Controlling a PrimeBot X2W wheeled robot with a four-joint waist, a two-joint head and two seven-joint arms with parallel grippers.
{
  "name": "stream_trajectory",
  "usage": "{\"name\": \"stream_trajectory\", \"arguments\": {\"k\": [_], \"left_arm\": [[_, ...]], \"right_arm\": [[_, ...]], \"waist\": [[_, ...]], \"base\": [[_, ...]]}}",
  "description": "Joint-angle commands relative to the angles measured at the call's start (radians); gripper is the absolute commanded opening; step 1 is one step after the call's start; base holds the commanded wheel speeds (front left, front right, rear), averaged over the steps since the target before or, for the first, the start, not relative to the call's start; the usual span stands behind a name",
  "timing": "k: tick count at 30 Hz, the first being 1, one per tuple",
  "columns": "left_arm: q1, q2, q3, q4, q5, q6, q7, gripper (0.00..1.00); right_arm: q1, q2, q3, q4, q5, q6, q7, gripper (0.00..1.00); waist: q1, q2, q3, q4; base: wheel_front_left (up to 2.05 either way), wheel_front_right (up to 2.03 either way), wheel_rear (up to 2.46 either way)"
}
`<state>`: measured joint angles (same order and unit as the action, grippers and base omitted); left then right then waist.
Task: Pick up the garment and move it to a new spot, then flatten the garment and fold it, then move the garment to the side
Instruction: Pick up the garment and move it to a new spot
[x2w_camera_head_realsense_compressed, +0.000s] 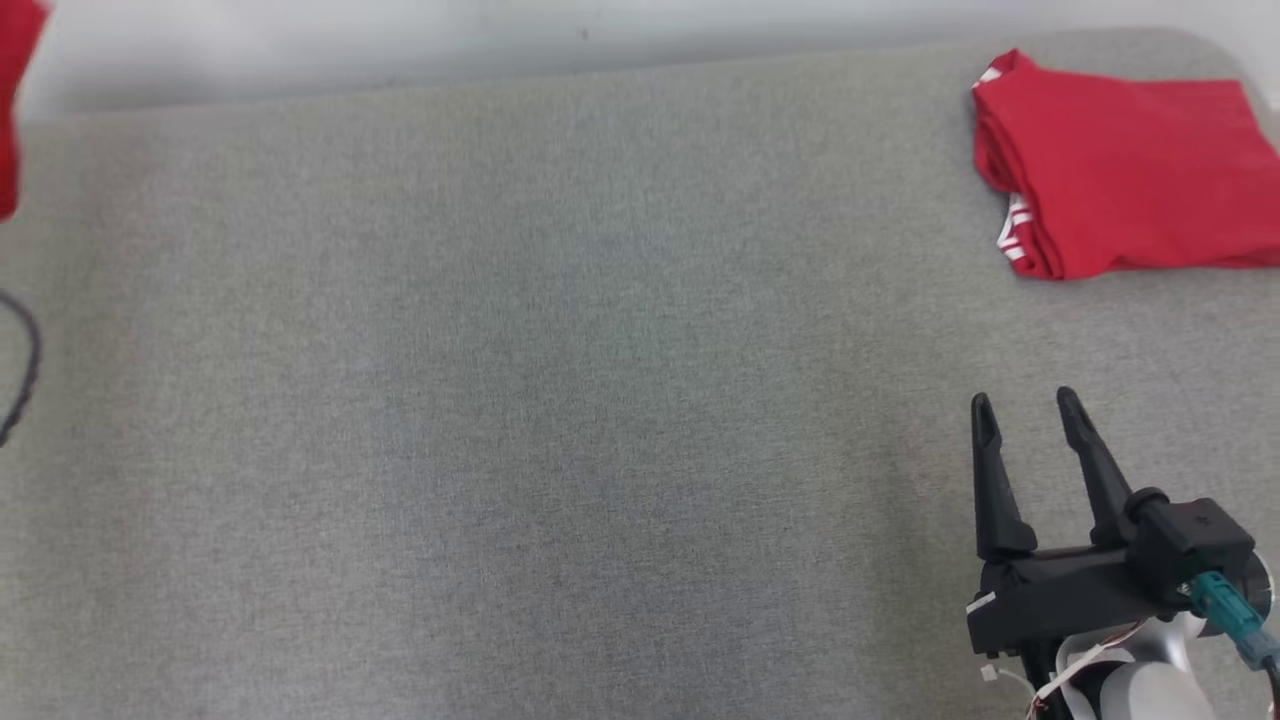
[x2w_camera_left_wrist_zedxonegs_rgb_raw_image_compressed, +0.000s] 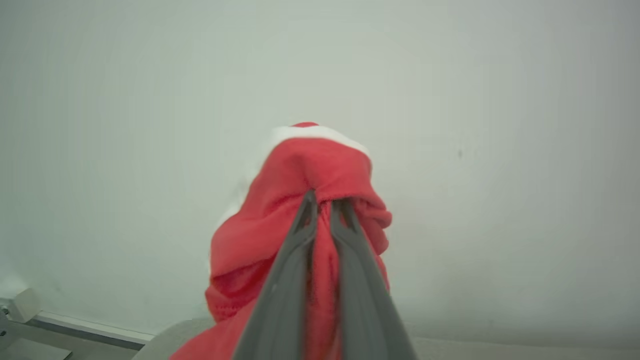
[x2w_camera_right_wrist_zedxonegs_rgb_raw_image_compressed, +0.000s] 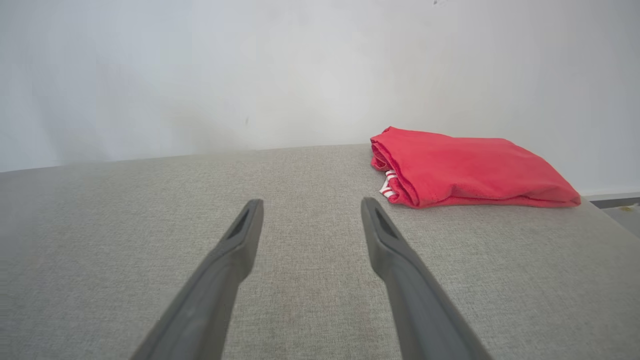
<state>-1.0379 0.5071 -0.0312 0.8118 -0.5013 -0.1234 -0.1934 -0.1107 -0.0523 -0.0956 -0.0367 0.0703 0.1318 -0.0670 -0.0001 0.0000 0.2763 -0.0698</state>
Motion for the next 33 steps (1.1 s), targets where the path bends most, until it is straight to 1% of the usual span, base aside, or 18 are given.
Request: {"name": "stream_trajectory", "arguments": {"k": [1,4,7,11,17,18,19,25,29,33], "left_arm": [[-0.015,-0.016,-0.018,-0.043,0.003,-0.002,-0.002,0.0],[-0.027,-0.048,-0.048,-0.147,0.006,-0.003,0.017,0.0],[-0.021,-0.095,-0.074,-0.254,-0.002,0.009,0.045,0.0],[0.01,-0.164,-0.11,-0.394,-0.009,0.039,0.081,0.0],[0.085,-0.274,-0.184,-0.534,-0.025,0.074,0.135,0.0],[0.106,-0.291,-0.203,-0.543,-0.017,0.08,0.144,0.0],[0.125,-0.302,-0.226,-0.555,-0.006,0.076,0.152,0.0],[0.259,-0.373,-0.312,-0.555,-0.02,0.079,0.165,0.0],[0.359,-0.391,-0.352,-0.517,-0.021,0.08,0.144,0.0],[0.447,-0.405,-0.394,-0.421,-0.022,0.071,0.127,0.0]], "right_arm": [[0.014,0.004,0.004,0.009,0.013,-0.003,-0.009,1.0],[0.016,0.003,0.009,0.026,0.026,-0.003,-0.021,1.0],[0.019,0.003,0.017,0.047,0.039,-0.003,-0.033,1.0],[0.019,0.004,0.025,0.071,0.054,-0.003,-0.049,1.0],[0.017,0.004,0.032,0.096,0.065,-0.003,-0.066,1.0],[0.018,0.004,0.03,0.098,0.066,-0.003,-0.067,1.0],[0.019,0.003,0.033,0.102,0.069,-0.003,-0.067,1.0],[0.019,0.003,0.038,0.115,0.078,-0.003,-0.079,1.0],[0.015,0.004,0.044,0.12,0.083,-0.003,-0.083,1.0],[0.01,0.004,0.047,0.122,0.086,-0.003,-0.086,1.0]], "waist": [[0.0001,0.0,-0.035,-0.01],[0.0001,0.0,-0.052,-0.028],[0.0001,0.0,-0.067,-0.054],[0.0001,0.0,-0.08,-0.091],[0.0001,0.0,-0.094,-0.15],[0.0001,0.0,-0.095,-0.157],[0.0001,0.0,-0.095,-0.167],[0.0001,0.0,-0.094,-0.212],[0.0001,0.0,-0.083,-0.232],[0.0001,0.0,-0.069,-0.24]], "base": [[0.0,0.0,0.0],[0.0,0.0,0.0],[0.0,0.0,0.0],[0.0,0.0,0.0],[0.0,0.0,0.0],[0.0,0.0,0.0],[0.0,0.0,0.0],[0.0,0.0,0.0],[0.0,0.0,0.0],[0.0,0.0,0.0]]}}
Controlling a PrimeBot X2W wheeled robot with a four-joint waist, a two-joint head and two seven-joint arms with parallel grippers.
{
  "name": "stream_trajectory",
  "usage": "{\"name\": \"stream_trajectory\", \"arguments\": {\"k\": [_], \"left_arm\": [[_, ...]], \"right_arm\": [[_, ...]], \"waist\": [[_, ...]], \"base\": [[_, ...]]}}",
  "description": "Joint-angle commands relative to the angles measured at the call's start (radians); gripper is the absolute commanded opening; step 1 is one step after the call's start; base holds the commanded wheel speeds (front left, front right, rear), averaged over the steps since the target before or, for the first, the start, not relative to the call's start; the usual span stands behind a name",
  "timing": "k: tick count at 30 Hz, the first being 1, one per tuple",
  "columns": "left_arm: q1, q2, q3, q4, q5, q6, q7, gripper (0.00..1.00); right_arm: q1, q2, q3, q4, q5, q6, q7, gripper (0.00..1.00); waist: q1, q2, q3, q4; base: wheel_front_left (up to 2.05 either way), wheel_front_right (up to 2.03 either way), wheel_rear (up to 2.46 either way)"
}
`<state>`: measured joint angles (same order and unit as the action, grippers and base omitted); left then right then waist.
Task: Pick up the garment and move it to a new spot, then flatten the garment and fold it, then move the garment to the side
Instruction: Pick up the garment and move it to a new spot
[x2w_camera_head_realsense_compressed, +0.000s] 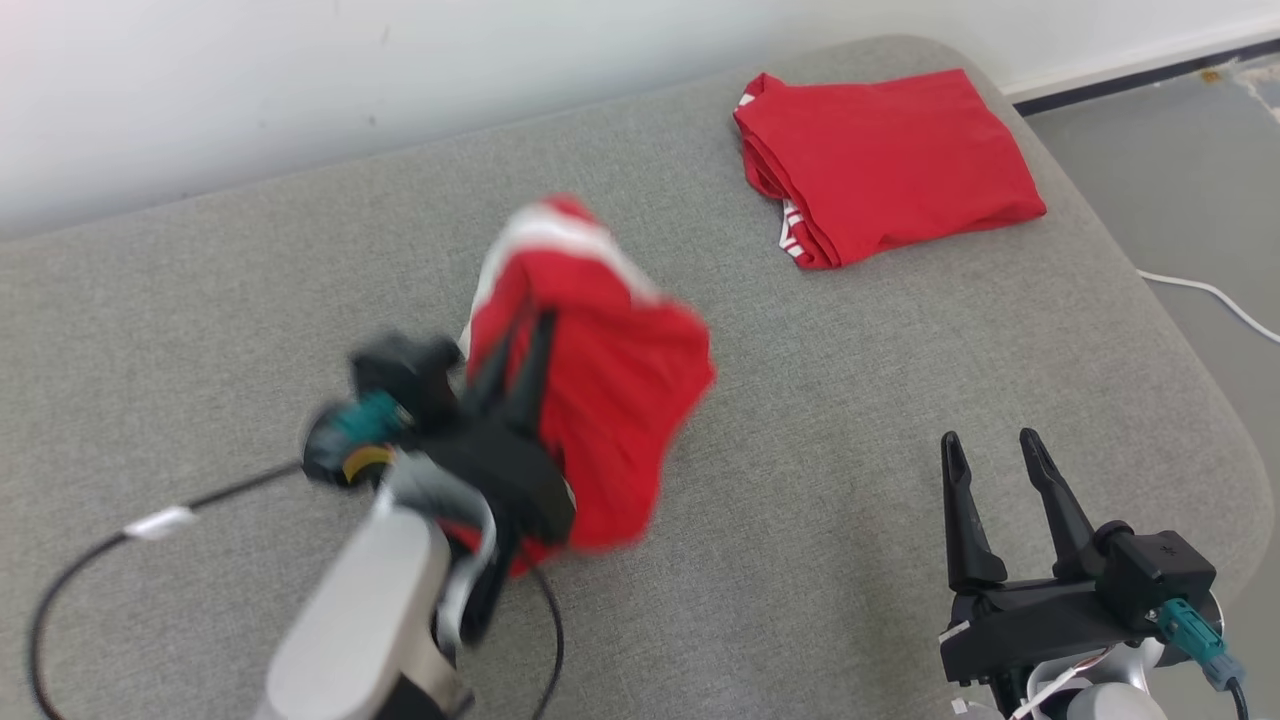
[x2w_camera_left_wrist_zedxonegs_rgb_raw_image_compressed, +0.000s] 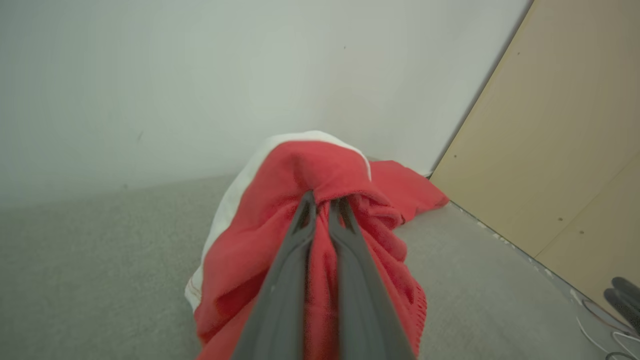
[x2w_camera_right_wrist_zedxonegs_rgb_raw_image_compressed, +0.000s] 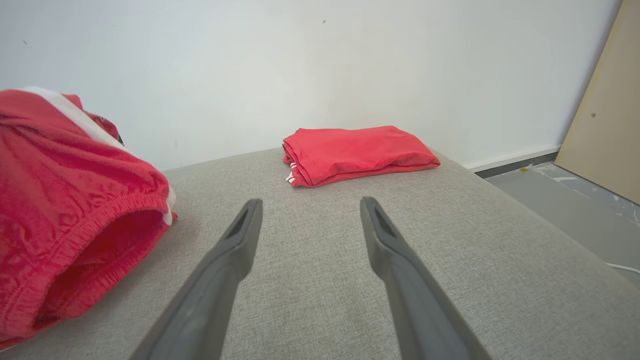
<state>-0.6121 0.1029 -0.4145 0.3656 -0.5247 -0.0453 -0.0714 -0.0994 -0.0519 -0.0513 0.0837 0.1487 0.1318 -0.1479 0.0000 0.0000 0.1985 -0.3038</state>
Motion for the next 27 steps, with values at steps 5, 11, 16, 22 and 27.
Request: {"name": "stream_trajectory", "arguments": {"k": [5,11,16,22,27], "left_arm": [[0.048,-0.012,-0.042,0.151,0.004,-0.024,-0.024,0.0],[-0.013,-0.026,-0.057,0.213,0.01,-0.05,-0.132,1.0],[-0.044,0.007,-0.004,0.139,0.03,-0.025,-0.184,1.0],[0.019,0.087,0.097,-0.076,0.126,0.049,-0.193,1.0],[0.136,0.134,0.212,-0.248,0.172,0.097,-0.193,1.0]], "right_arm": [[-0.014,0.003,0.006,0.01,0.006,-0.003,-0.008,1.0],[-0.009,0.003,-0.008,0.015,-0.009,-0.003,-0.002,1.0],[0.013,0.003,-0.017,0.012,-0.02,-0.003,0.007,1.0],[0.037,0.003,-0.019,-0.003,-0.026,-0.003,0.018,1.0],[0.05,0.003,-0.019,-0.008,-0.028,-0.003,0.029,1.0]], "waist": [[0.0,0.0,0.016,-0.005],[0.0,0.0,-0.011,0.019],[0.0,0.0,-0.058,0.055],[0.0,0.0,-0.107,0.109],[0.0,0.0,-0.142,0.147]], "base": [[0.0,0.0,0.0],[0.0,0.0,0.0],[0.0,0.0,0.0],[0.0,0.0,0.0],[0.0,0.0,0.0]]}}
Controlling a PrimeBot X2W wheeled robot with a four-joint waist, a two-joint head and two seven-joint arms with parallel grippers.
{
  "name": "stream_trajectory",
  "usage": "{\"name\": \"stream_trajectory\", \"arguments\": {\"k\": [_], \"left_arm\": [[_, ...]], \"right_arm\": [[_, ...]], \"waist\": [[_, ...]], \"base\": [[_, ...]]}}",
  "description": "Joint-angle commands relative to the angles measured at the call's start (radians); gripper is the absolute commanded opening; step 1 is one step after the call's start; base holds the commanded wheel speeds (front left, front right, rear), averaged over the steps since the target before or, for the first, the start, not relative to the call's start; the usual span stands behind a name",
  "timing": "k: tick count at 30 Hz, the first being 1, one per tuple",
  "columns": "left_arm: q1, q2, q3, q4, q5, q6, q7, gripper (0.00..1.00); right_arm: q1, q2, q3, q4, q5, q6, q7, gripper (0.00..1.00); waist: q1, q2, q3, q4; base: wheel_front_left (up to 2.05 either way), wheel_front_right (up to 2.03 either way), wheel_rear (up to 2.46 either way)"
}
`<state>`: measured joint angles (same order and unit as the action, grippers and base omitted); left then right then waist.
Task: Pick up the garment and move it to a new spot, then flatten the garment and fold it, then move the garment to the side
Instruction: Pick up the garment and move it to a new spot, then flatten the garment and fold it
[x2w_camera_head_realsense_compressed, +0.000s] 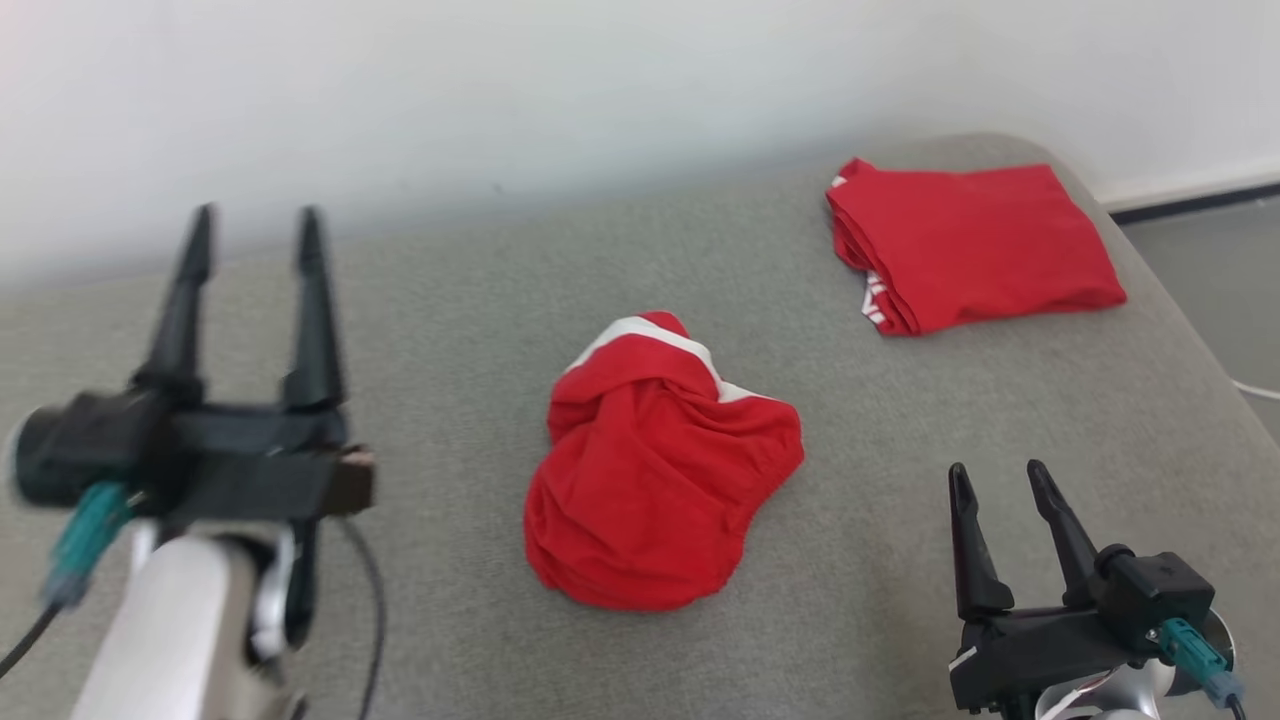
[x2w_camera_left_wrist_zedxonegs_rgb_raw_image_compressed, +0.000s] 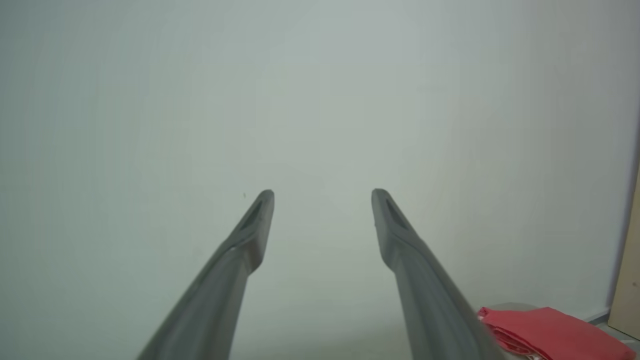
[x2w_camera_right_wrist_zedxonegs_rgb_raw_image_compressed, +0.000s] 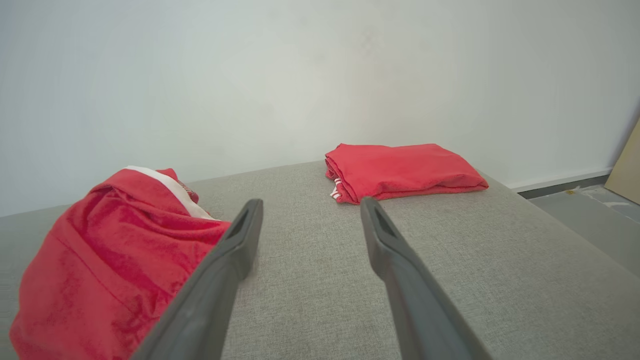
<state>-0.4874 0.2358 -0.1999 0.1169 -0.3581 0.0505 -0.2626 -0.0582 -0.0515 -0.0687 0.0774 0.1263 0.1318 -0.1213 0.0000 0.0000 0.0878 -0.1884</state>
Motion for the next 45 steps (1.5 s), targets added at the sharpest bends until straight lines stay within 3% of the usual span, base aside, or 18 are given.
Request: {"name": "stream_trajectory", "arguments": {"k": [1,9,18,25,34,45], "left_arm": [[0.038,0.009,0.021,-0.025,0.011,0.006,-0.002,1.0],[0.293,-0.015,0.229,-0.16,0.051,0.025,-0.003,1.0],[0.471,-0.083,0.302,-0.176,0.154,0.037,-0.003,1.0],[0.527,-0.107,0.303,-0.165,0.189,0.004,-0.003,1.0],[0.555,-0.093,0.269,-0.1,0.232,-0.049,-0.003,1.0],[0.568,-0.057,0.253,-0.124,0.24,-0.06,0.033,1.0]], "right_arm": [[0.012,0.003,0.002,-0.003,-0.005,-0.003,0.004,1.0],[0.031,0.003,0.004,-0.012,-0.009,-0.003,0.02,1.0],[0.041,0.003,0.007,-0.009,0.001,-0.003,0.02,1.0],[0.045,0.003,0.007,-0.002,0.005,-0.003,0.018,1.0],[0.057,0.002,0.012,0.005,0.006,-0.003,0.026,1.0],[0.069,0.002,0.008,-0.026,-0.005,-0.003,0.05,1.0]], "waist": [[0.0,0.0,-0.038,0.037],[0.0,0.0,-0.071,0.071],[0.0,0.0,-0.083,0.097],[0.0,0.0,-0.092,0.115],[0.0,0.0,-0.099,0.132],[0.0,0.0,-0.11,0.133]], "base": [[0.0,0.0,0.0],[0.0,0.0,0.0],[0.0,0.0,0.0],[0.0,0.0,0.0],[0.0,0.0,0.0],[0.0,0.0,0.0]]}}
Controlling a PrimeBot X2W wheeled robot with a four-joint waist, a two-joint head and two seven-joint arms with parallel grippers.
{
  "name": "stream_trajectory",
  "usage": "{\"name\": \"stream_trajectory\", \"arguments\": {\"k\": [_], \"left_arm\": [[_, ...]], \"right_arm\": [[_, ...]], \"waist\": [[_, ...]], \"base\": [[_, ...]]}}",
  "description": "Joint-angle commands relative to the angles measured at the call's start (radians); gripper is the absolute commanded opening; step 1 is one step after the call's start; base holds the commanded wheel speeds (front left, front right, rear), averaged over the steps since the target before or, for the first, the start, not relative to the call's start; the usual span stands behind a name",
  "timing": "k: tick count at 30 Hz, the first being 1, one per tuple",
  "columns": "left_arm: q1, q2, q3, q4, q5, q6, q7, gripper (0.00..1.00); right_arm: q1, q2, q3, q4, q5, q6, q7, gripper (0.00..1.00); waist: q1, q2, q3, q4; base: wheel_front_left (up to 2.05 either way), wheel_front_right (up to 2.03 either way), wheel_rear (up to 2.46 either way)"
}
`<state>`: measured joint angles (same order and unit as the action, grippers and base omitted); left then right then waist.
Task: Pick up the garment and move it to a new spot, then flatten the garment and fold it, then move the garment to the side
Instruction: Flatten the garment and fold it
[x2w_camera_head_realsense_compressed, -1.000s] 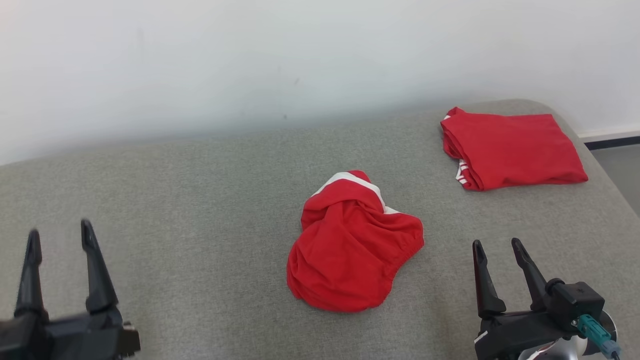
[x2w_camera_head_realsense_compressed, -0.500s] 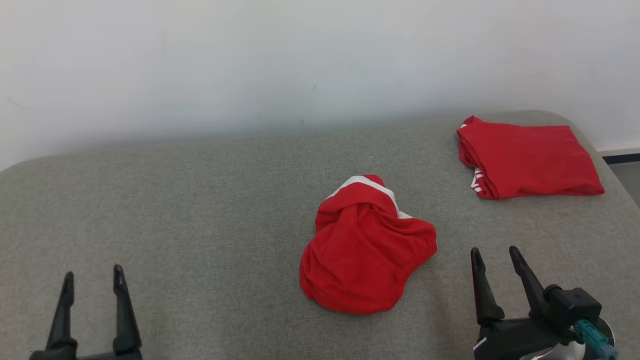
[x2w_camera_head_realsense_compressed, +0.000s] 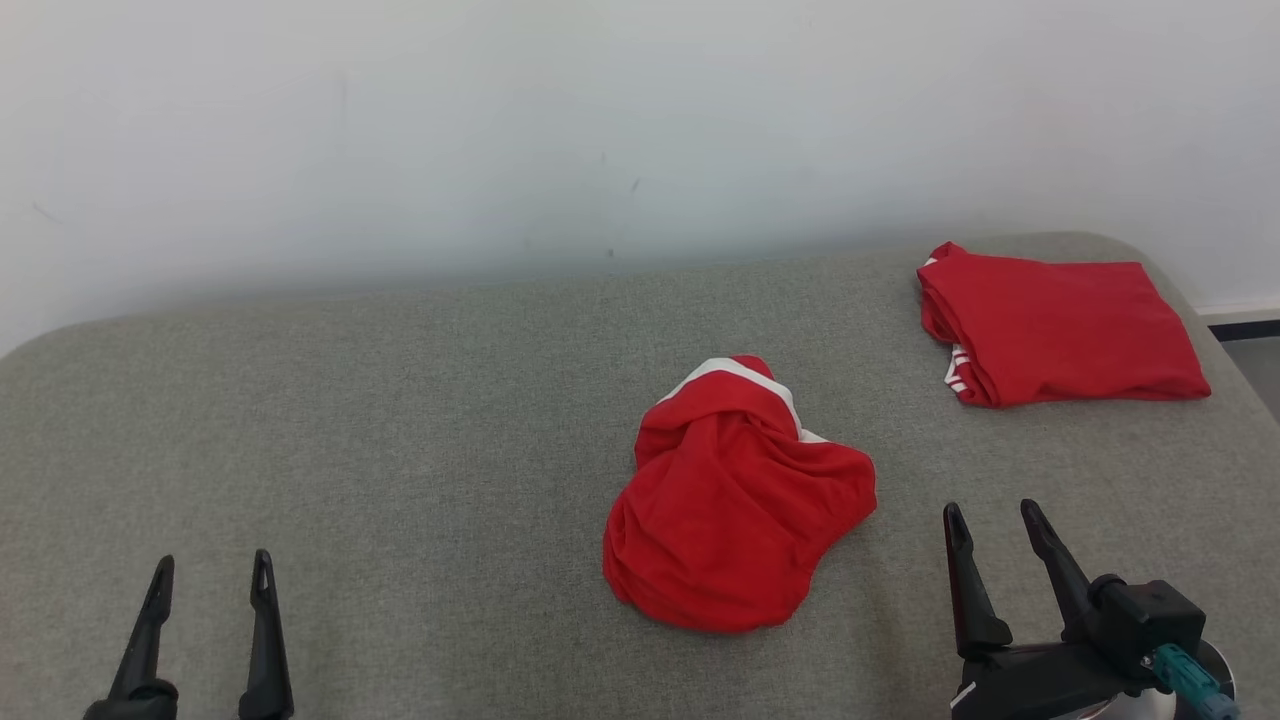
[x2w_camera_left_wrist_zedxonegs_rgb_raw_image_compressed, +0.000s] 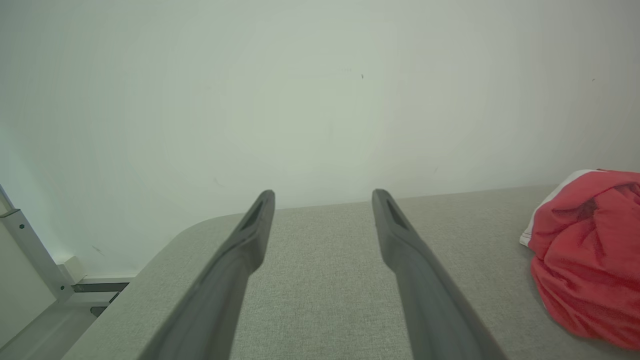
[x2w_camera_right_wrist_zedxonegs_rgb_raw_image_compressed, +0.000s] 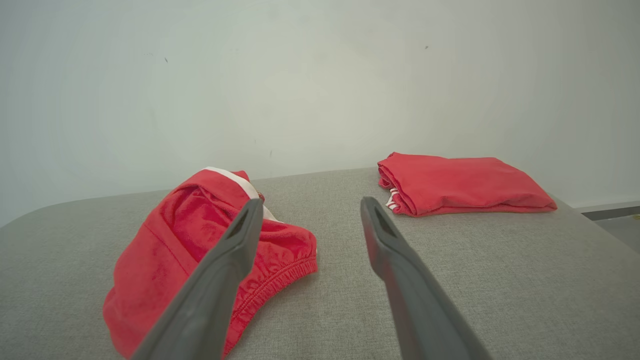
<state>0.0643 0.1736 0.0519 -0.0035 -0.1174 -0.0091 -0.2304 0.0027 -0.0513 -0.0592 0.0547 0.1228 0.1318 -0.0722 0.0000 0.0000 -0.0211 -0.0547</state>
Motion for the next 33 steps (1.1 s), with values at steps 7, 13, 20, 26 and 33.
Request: {"name": "stream_trajectory", "arguments": {"k": [7,13,20,26,33], "left_arm": [[0.028,0.025,-0.004,-0.022,0.009,0.006,0.051,1.0],[0.034,0.03,-0.013,-0.042,-0.003,0.0,0.075,1.0],[0.036,0.03,-0.02,-0.049,-0.023,-0.008,0.083,1.0],[0.037,0.038,-0.028,-0.049,-0.014,-0.001,0.096,1.0],[0.037,0.043,-0.033,-0.051,-0.021,0.002,0.107,1.0]], "right_arm": [[0.019,0.002,-0.007,-0.015,-0.005,-0.003,0.013,1.0],[0.023,0.002,-0.006,-0.022,-0.013,-0.003,0.023,1.0],[0.027,0.002,0.001,-0.028,-0.019,-0.003,0.03,1.0],[0.031,0.002,0.003,-0.033,-0.019,-0.003,0.036,1.0],[0.037,0.002,-0.001,-0.036,-0.019,-0.003,0.039,1.0]], "waist": [[0.0,0.0,-0.005,0.0],[0.0,0.0,-0.007,0.005],[0.0,0.0,-0.011,0.004],[0.0,0.0,-0.013,0.005],[0.0,0.0,-0.014,0.007]], "base": [[0.0,0.0,0.0],[0.0,0.0,0.0],[0.0,0.0,0.0],[0.0,0.0,0.0],[0.0,0.0,0.0]]}}
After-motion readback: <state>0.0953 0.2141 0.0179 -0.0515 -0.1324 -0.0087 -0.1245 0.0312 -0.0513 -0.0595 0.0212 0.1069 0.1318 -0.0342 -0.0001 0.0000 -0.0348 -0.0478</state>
